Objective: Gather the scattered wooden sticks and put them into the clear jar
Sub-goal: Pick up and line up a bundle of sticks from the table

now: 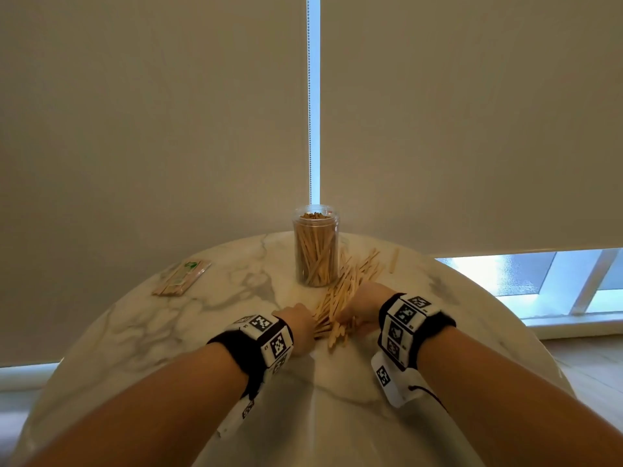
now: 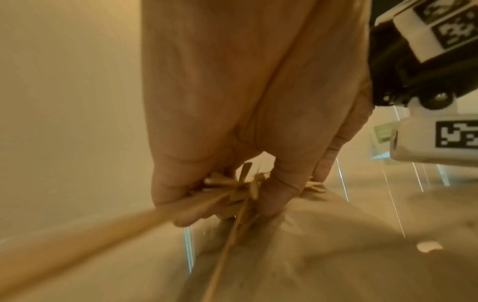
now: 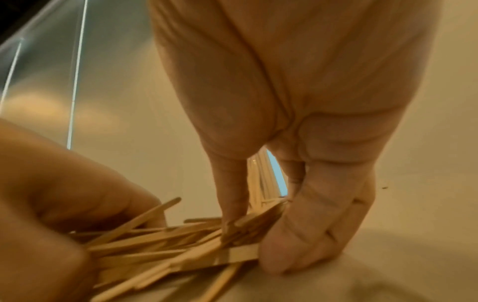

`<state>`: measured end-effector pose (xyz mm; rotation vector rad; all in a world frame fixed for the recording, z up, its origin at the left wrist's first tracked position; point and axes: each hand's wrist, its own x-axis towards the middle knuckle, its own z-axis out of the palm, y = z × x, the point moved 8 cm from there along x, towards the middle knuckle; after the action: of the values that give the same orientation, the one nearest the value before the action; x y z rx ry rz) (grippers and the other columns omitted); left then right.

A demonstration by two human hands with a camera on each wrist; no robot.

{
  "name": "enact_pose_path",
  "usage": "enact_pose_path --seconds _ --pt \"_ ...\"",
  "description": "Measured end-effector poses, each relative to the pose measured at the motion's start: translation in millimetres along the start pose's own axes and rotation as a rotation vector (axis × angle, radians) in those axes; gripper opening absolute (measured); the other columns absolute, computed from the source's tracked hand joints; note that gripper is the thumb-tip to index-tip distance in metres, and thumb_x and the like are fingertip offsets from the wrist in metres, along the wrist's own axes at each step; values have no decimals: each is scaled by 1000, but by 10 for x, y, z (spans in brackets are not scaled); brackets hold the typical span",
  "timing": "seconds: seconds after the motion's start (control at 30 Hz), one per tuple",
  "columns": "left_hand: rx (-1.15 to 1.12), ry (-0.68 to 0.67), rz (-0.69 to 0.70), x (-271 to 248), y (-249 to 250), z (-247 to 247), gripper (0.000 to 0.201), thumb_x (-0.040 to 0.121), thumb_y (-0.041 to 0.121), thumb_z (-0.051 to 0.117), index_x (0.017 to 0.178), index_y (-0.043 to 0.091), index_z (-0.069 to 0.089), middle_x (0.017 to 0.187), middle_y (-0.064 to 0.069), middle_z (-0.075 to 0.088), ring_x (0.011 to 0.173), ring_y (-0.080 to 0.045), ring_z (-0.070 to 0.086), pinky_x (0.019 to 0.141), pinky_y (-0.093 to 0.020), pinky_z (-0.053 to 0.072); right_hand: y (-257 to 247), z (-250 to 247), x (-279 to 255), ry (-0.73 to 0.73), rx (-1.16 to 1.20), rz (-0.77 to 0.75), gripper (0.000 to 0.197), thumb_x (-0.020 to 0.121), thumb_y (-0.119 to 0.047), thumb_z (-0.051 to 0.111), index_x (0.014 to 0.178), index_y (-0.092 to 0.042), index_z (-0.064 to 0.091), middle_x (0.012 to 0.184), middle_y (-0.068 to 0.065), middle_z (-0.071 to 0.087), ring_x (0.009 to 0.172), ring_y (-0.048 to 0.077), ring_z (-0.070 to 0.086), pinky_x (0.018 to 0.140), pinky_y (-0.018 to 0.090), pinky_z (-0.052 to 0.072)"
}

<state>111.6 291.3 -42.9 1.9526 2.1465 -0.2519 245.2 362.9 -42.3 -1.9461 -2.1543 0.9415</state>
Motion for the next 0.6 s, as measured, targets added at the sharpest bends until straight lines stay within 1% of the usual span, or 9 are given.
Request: enact_pose_path --seconds 0.1,0.17,0.23,0.27,0.3,0.37,0.43,0.53,0.6 --pt "74 -16 9 -214 -38 66 42 100 28 48 135 5 43 136 -14 53 121 -31 56 90 -32 44 -73 126 -213 -33 9 -22 44 86 -30 77 118 -2 67 119 14 68 111 29 66 96 41 55" --pt "100 -50 22 -340 -76 138 39 101 25 44 134 6 46 135 -15 54 119 -30 57 87 -30 44 -124 191 -359 -58 3 -41 36 92 -28 70 117 -1 67 116 15 69 111 30 66 97 42 55" --pt "105 -61 34 -446 -119 198 37 100 23 44 133 6 45 134 -16 53 118 -31 58 86 -32 43 -181 256 -448 -87 2 -74 23 99 -22 58 106 -2 68 99 12 71 98 30 70 94 40 56" --pt "105 -62 34 -499 -140 218 37 100 23 44 133 6 44 134 -16 53 118 -32 57 86 -33 44 -209 281 -446 -89 -22 -88 24 100 -22 54 106 -4 68 90 8 68 95 29 70 90 38 56" --pt "106 -58 44 -577 -139 215 37 101 25 44 133 6 43 134 -16 53 118 -33 57 88 -34 44 -246 293 -468 -84 -65 -97 29 101 -26 53 114 -3 67 91 5 65 101 30 69 88 36 55" --pt "93 -46 70 -728 -122 209 41 103 30 42 137 6 40 137 -16 53 121 -33 55 93 -35 44 -293 269 -522 -34 -159 -90 45 100 -39 52 127 -4 62 113 8 65 116 31 62 93 36 51" --pt "89 -26 125 -873 -61 212 47 106 37 38 142 7 40 136 -15 53 123 -33 54 96 -35 42 -346 257 -575 -6 -240 -88 45 98 -41 55 126 -7 62 128 11 63 119 29 60 96 35 49" --pt "125 -44 196 -935 -35 297 36 107 30 41 133 7 51 128 -13 59 116 -31 59 88 -34 45 -349 245 -654 -16 -238 -75 28 102 -31 52 114 -8 62 125 14 63 107 25 59 96 35 49" --pt "118 -72 147 -938 -139 315 33 106 25 43 127 5 57 121 -13 63 110 -31 62 82 -33 46 -262 210 -693 -37 -176 -70 25 102 -23 52 115 -4 62 120 13 64 104 27 61 93 33 50"
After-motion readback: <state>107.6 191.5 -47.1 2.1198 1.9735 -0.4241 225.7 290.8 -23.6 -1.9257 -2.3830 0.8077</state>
